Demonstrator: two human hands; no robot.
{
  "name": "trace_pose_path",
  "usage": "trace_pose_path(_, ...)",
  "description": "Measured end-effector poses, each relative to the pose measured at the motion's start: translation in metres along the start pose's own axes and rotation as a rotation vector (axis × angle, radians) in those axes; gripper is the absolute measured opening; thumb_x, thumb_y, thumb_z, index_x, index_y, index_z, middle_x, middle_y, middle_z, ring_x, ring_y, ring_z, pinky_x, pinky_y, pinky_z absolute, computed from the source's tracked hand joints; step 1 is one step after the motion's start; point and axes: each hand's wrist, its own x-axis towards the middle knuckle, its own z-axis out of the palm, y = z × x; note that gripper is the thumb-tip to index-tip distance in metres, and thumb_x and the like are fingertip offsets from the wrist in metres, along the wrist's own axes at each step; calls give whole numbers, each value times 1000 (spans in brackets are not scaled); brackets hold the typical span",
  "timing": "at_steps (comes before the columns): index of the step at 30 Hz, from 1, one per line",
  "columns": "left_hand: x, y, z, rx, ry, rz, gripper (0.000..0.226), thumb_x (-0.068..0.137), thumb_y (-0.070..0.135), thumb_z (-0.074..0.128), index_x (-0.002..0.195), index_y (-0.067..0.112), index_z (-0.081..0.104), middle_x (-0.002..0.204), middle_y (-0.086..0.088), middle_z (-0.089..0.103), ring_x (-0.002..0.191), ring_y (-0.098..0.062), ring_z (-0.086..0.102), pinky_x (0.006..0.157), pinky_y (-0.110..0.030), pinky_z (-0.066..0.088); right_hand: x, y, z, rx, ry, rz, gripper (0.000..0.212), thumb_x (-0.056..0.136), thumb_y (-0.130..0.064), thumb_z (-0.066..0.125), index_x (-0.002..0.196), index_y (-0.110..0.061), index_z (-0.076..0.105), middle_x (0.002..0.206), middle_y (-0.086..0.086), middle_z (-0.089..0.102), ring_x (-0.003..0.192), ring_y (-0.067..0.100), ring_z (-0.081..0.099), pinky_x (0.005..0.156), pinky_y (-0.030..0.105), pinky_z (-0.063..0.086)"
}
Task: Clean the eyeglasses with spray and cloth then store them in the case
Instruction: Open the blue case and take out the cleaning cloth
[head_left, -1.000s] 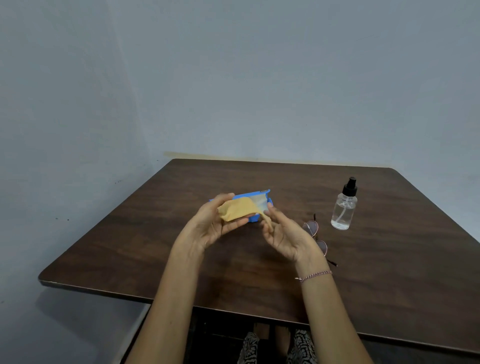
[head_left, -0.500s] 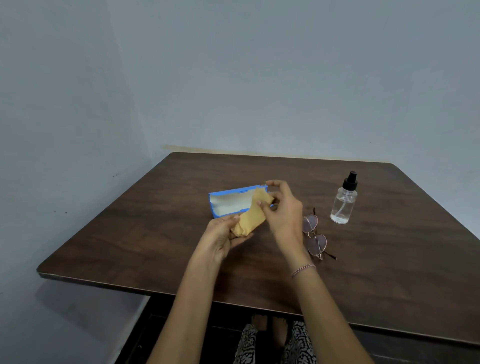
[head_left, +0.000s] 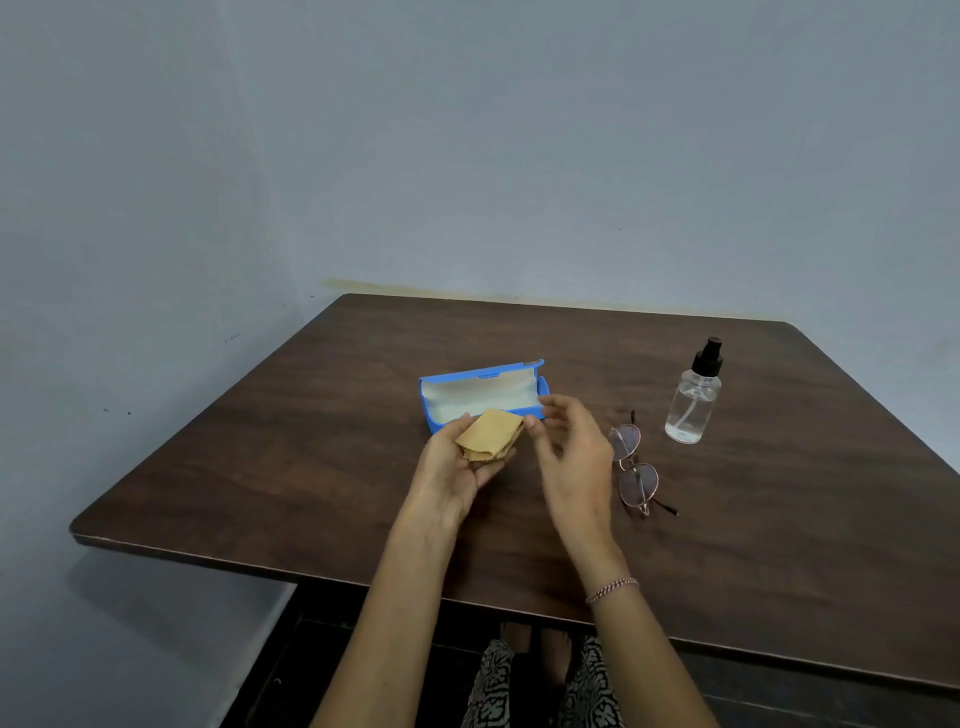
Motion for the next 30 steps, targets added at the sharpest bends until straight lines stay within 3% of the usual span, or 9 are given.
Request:
trace_pose_path(3, 1, -4, 0, -1, -1, 16, 34, 98, 4, 36, 128, -5, 47, 120, -25, 56, 90, -29, 62, 68, -37, 53, 2, 4, -2, 67, -54, 212, 36, 82, -27, 71, 111, -20, 50, 87, -7, 68, 77, -4, 61, 71, 12, 48)
trace_pose_path(8, 0, -13, 3, 167, -26, 88, 35, 99, 0, 35, 132, 4, 47, 126, -19, 54, 96, -23, 60, 70, -28, 54, 7, 15, 4, 134, -46, 317, 46, 71, -16, 80, 93, -34, 44, 77, -4, 71, 73, 12, 69, 77, 43, 56)
trace_pose_path(15, 0, -16, -14, 652, -16, 315, 32, 88, -5, 57, 113, 14, 60, 83, -5, 66, 76, -12, 65, 58, -18, 54, 14, 28, 2, 169, 8, 346, 33, 75, -6, 73, 78, -31, 52, 76, -3, 70, 78, 18, 69, 74, 50, 56)
trace_pose_path(20, 3, -16, -18, 810, 31, 383, 28, 79, -5, 68, 101, 12, 64, 79, -5, 68, 72, -12, 66, 61, -23, 54, 17, 31, 0, 82, -97, 367, 28, 81, -7, 67, 68, -31, 65, 81, -8, 68, 84, 17, 67, 75, 47, 57)
trace_pose_path(25, 7, -15, -20, 827, 55, 389, 24, 82, -4, 66, 93, 17, 70, 90, -7, 71, 86, -18, 69, 75, -31, 58, 10, 33, -3, 134, -282, 387, 19, 87, -8, 62, 93, -24, 72, 103, 3, 71, 96, 13, 66, 87, 35, 54)
trace_pose_path(27, 10, -15, -23, 814, 49, 363, 20, 82, -1, 67, 94, 14, 73, 98, -7, 71, 90, -17, 68, 77, -29, 57, 9, 32, -8, 251, -360, 396, 24, 89, -2, 59, 100, -21, 69, 108, 7, 69, 96, 14, 65, 84, 28, 54)
trace_pose_path(30, 8, -13, -24, 781, -20, 325, 32, 76, 0, 73, 107, 7, 69, 95, -8, 71, 79, -9, 69, 70, -17, 55, 9, 27, -18, 430, -496, 435, 30, 91, 1, 55, 116, -12, 63, 115, 2, 64, 93, 12, 63, 77, 22, 55)
